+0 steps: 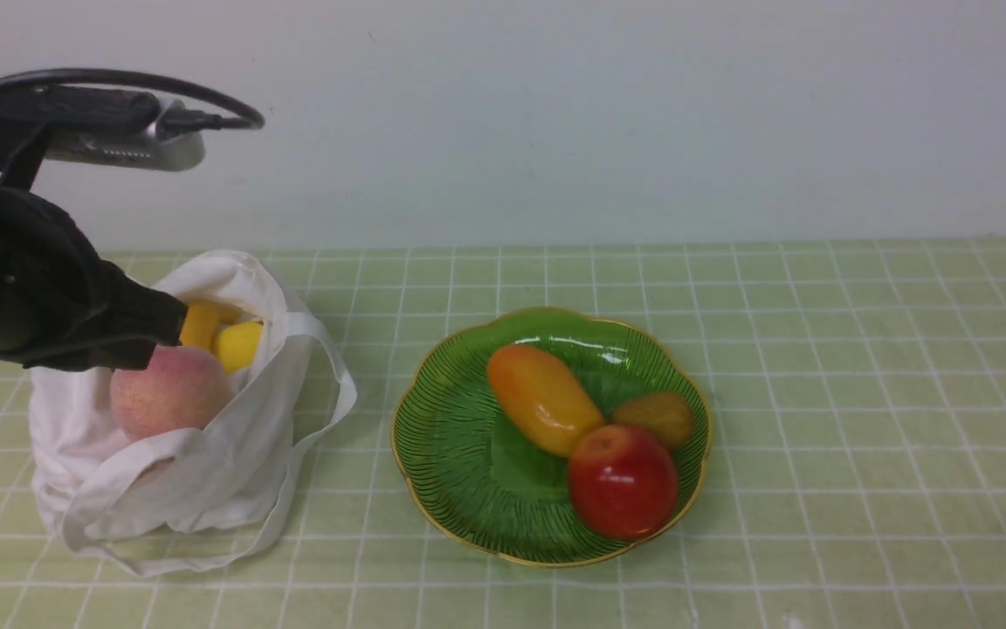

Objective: Take the fruit out of the bag on the green coffee tablecloth and place them on the plate.
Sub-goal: 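Reach into the cloth bag and grasp the peach with the left gripper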

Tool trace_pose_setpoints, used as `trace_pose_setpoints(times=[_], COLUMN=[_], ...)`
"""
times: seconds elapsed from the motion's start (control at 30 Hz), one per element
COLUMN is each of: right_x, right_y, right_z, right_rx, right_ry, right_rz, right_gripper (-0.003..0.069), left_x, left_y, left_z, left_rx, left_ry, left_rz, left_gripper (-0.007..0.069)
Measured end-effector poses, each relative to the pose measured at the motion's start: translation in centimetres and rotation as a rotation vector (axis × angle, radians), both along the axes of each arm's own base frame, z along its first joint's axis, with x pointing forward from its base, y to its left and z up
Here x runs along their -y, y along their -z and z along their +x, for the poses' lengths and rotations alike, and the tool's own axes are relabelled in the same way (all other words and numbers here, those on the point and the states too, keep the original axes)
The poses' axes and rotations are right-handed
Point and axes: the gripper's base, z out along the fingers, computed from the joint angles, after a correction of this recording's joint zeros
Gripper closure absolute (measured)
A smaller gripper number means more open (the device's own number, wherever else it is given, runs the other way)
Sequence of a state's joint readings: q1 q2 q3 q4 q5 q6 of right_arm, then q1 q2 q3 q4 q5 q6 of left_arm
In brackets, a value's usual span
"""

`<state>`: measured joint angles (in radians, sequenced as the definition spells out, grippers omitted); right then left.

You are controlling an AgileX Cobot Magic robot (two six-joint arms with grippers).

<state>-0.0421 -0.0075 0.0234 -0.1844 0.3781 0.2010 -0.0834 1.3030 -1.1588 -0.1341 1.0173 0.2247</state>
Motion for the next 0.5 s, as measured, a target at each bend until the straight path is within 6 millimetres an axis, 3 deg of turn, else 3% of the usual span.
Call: trace_pose_setpoints(times=[0.07, 0.13, 0.23, 0.33, 0.5], right_x=[0.0, 0.0, 0.0, 0.0, 0.0], right_y=[0.0, 0.0, 0.0, 0.0, 0.0], right_z=[0.0, 0.0, 0.0, 0.0, 0.0], right_rx=[0.0, 0.0, 0.0, 0.0, 0.0], right_ry=[0.0, 0.0, 0.0, 0.0, 0.0], right_rz=[0.0, 0.0, 0.0, 0.0, 0.0], right_gripper=[0.0673, 0.0673, 0.0673, 0.0673, 0.0673], left_x=[-0.1, -0.2, -0.3, -0.5, -1.1], left_y=[0.4, 1.2, 2.3, 3.3, 4.3], left_z=[0.5, 1.6, 2.8, 4.1, 5.2], left_rx=[0.008, 0.012, 0.012, 0.028, 0.039], left_ry=[0.019, 0.036, 0.041, 0.027, 0.001], left_rz=[0.025, 0.065, 0.092, 0.118, 0.186], left_gripper=[0.0596, 0.0515, 0.0348, 0.0097, -0.0051])
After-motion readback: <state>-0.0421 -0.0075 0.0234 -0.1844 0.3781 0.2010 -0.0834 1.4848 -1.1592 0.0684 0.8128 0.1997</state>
